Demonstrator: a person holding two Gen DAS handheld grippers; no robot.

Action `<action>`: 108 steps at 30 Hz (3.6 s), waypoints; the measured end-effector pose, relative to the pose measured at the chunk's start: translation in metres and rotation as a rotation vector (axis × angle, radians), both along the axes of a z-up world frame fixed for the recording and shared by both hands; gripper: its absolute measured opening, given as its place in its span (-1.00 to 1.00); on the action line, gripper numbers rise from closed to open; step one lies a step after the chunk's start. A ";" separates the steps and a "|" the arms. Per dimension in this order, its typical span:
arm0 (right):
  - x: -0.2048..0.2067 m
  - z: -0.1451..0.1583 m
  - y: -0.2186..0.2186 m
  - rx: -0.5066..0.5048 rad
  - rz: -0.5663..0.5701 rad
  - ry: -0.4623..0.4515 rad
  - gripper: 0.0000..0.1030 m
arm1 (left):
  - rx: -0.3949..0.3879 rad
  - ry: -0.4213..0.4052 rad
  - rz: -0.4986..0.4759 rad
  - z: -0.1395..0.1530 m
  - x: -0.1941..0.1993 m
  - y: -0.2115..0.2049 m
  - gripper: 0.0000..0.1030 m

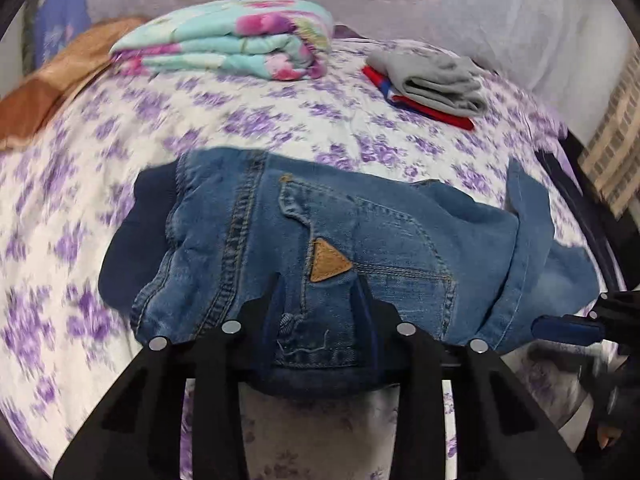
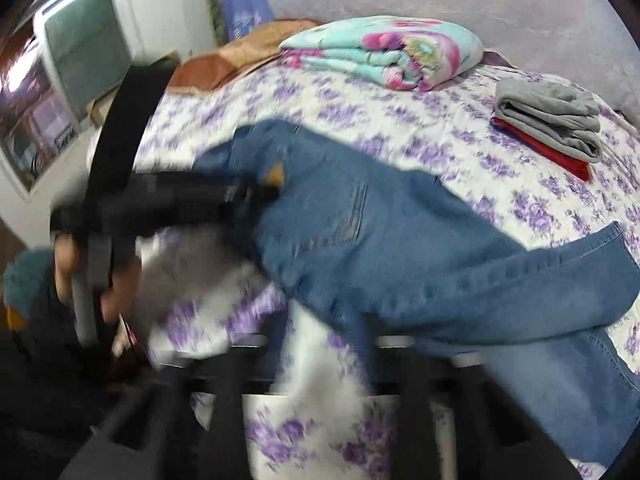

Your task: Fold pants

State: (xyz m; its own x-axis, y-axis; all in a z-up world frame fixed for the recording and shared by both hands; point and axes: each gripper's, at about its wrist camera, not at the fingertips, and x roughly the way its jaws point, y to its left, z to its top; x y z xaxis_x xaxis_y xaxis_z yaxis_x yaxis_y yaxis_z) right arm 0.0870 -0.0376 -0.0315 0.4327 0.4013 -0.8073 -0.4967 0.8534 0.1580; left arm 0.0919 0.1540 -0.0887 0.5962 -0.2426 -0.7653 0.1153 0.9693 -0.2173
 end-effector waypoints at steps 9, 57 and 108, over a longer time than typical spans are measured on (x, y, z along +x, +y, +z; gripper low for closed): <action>0.057 -0.064 0.029 -0.081 -0.106 0.218 -0.84 | -0.030 -0.042 -0.001 -0.009 0.000 0.007 -0.55; -0.044 -0.026 -0.365 0.164 -1.130 0.234 -0.81 | -0.145 -0.080 -0.056 -0.017 0.002 0.025 -0.53; 0.186 -0.054 -0.013 -0.063 -0.052 0.195 -0.83 | -0.088 0.100 -0.351 -0.040 0.013 -0.116 -0.65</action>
State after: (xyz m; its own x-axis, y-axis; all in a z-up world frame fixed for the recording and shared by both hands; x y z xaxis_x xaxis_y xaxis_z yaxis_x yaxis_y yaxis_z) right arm 0.2734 -0.0503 -0.0853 0.2847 0.3287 -0.9005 -0.4173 0.8882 0.1923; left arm 0.1050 0.0381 -0.1287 0.3886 -0.4858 -0.7829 0.4108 0.8519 -0.3247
